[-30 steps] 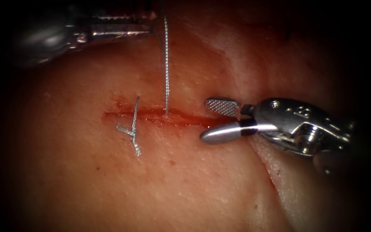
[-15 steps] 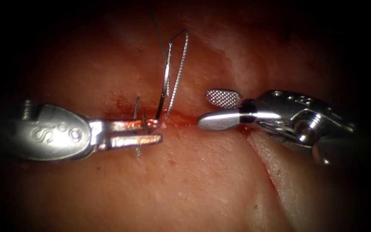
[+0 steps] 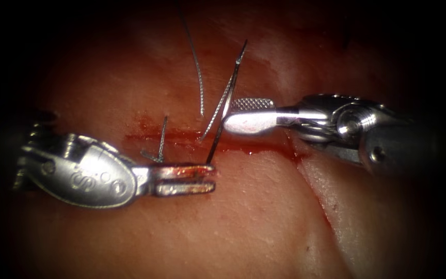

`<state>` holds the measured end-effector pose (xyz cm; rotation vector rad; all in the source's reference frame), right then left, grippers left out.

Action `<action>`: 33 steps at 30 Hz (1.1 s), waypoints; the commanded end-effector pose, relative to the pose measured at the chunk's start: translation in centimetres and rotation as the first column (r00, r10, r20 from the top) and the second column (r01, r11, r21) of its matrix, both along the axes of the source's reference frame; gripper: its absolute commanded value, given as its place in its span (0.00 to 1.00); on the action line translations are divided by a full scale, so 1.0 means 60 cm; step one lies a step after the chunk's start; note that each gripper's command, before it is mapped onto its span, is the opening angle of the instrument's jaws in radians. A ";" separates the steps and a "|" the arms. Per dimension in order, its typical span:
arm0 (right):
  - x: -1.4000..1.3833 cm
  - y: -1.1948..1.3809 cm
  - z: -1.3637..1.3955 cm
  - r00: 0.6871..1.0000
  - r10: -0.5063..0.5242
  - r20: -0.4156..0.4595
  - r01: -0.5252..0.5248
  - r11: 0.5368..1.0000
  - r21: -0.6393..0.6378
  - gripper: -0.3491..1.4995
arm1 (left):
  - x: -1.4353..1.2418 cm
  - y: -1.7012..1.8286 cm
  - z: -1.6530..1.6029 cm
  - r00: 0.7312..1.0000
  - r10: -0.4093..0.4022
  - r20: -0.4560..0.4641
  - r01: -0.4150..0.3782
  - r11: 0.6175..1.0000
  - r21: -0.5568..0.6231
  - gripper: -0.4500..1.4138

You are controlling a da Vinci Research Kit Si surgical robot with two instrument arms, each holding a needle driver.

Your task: Wound Closure

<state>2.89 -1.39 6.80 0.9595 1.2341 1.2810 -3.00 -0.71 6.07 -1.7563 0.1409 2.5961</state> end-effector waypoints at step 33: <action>0.0003 0.0049 0.0078 0.996 -0.041 0.074 0.071 0.882 -0.465 0.00 | 0.0018 0.0018 -0.0008 0.998 -0.051 -0.029 0.058 0.947 0.316 0.67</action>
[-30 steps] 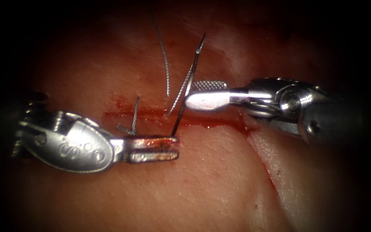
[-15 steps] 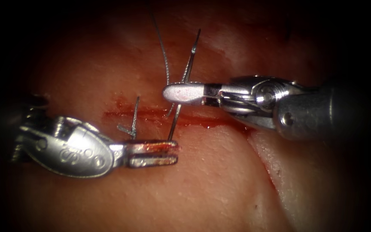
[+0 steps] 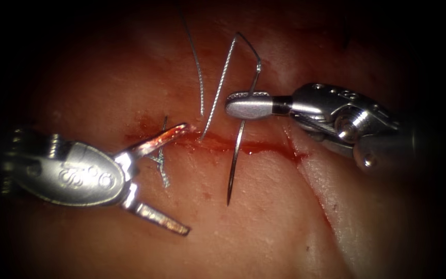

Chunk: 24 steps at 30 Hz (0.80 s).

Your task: Wound Closure

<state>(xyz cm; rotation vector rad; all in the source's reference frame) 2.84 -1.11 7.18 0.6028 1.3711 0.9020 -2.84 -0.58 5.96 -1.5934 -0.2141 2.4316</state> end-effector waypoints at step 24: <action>0.0045 0.0074 0.0076 0.991 0.024 0.131 0.017 0.951 -0.309 0.00 | 0.0022 0.0077 0.0235 0.969 -0.025 -0.244 0.124 0.909 0.398 0.00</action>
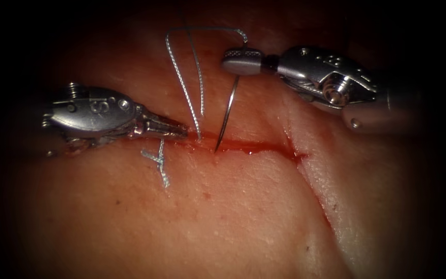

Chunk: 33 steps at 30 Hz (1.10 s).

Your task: Wound Closure

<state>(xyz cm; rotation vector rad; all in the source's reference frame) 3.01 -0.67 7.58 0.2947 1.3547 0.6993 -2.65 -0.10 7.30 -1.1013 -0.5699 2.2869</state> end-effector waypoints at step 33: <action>0.0045 -0.0003 0.0017 0.990 -0.062 0.128 0.102 0.936 -0.336 0.00 | 0.0045 -0.0030 0.0137 0.984 0.073 -0.161 -0.064 0.996 0.057 0.05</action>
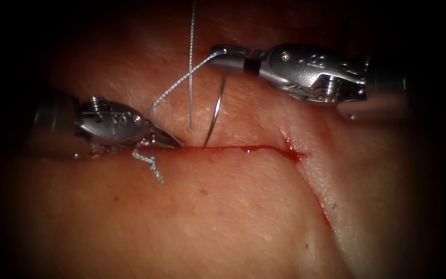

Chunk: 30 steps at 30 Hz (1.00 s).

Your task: Wound Closure

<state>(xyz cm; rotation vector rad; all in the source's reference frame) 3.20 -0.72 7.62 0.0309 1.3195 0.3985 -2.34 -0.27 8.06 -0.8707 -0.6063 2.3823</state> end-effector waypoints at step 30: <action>0.0054 -0.0034 0.0028 0.994 -0.066 0.091 0.081 0.983 -0.166 0.00 | 0.0012 -0.0027 0.0029 1.000 -0.004 0.000 0.004 1.000 -0.008 0.00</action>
